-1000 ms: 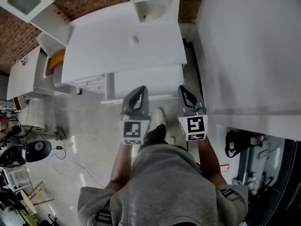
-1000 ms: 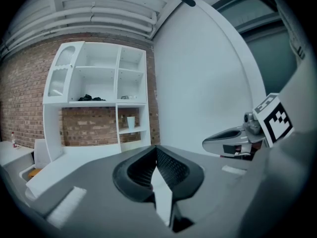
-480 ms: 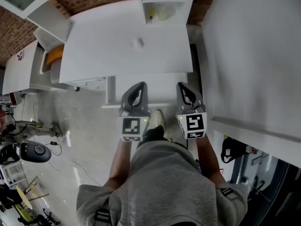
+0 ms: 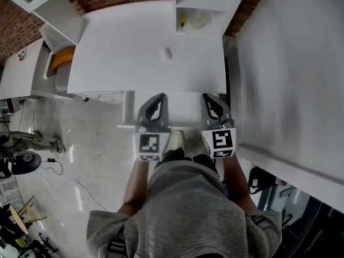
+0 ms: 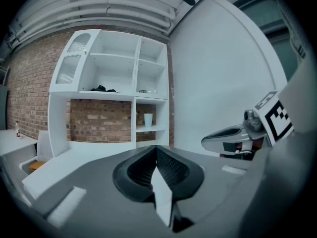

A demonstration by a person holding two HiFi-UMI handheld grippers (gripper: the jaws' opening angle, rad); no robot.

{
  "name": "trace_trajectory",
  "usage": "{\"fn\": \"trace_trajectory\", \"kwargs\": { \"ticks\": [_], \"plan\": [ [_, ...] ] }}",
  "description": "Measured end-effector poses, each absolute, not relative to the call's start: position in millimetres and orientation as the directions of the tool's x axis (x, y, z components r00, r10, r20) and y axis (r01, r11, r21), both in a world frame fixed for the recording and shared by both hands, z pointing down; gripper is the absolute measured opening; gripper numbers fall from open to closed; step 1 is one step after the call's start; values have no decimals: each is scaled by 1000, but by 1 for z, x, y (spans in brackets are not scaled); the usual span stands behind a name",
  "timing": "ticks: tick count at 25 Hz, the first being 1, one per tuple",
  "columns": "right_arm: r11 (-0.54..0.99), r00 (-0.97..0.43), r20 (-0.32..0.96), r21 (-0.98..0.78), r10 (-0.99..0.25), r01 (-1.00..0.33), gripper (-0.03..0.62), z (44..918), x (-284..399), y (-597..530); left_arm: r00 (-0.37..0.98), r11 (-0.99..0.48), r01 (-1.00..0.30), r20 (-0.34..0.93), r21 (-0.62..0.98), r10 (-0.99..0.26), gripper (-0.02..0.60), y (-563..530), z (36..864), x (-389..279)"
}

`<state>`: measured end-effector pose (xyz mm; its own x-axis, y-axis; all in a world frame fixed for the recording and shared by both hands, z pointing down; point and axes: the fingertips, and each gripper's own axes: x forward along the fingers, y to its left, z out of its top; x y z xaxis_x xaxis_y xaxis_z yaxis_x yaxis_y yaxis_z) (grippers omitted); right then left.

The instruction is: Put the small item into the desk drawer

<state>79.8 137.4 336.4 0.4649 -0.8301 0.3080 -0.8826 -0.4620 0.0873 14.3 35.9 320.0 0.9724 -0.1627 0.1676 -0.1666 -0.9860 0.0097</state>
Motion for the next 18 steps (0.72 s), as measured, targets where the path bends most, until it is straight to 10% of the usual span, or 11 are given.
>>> {"fn": "trace_trajectory", "kwargs": {
  "ticks": [18],
  "plan": [
    [-319, 341, 354, 123, -871, -940, 3, 354, 141, 55, 924, -938, -346, 182, 19, -337, 12, -40, 331, 31]
  ]
}}
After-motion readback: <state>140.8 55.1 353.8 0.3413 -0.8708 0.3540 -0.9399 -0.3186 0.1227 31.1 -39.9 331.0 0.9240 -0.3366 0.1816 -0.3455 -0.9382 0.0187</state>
